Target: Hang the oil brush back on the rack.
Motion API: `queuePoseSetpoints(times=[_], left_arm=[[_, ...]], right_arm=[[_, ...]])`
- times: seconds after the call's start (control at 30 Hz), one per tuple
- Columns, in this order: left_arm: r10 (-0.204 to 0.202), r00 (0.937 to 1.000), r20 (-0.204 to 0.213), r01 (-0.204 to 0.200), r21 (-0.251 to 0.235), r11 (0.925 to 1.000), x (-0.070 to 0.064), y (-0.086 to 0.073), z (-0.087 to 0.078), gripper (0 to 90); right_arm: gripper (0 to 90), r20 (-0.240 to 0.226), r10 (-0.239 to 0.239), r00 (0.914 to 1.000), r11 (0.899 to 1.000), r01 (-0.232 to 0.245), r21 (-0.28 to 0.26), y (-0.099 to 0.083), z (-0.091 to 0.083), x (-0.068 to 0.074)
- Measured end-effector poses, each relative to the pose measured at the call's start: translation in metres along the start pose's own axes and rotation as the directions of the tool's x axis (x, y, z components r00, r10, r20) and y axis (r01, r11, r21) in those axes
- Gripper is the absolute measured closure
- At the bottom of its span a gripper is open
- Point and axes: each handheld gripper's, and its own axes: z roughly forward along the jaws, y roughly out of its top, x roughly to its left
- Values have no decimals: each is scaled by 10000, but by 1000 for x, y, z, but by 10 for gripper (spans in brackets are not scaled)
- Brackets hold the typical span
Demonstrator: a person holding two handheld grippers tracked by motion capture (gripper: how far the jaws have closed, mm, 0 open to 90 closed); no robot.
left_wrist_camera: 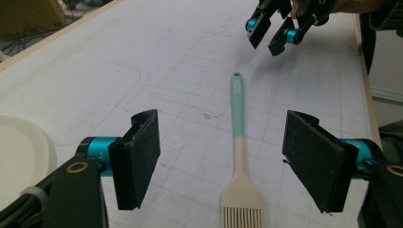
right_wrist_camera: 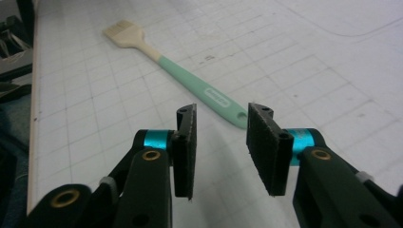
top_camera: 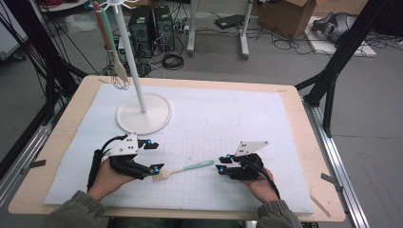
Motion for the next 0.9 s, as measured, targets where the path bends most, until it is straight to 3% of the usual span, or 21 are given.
queuePoseSetpoints(times=[0.37, 0.6, 0.9], left_arm=[[-104, 9996, 275, 84, 723, 9973, -3, 5, 24, 357], [-144, 9993, 333, 101, 1235, 9923, -5, 5, 40, 428], [-176, 9992, 357, 102, 1966, 9804, -8, 3, 56, 509]], right_arm=[[467, 231, 248, 9994, 9996, -246, -113, -5, -7, -5], [453, 260, 351, 9990, 9993, -347, -140, -9, -8, -8], [447, 309, 276, 9991, 9995, -272, -131, -9, -8, -8]])
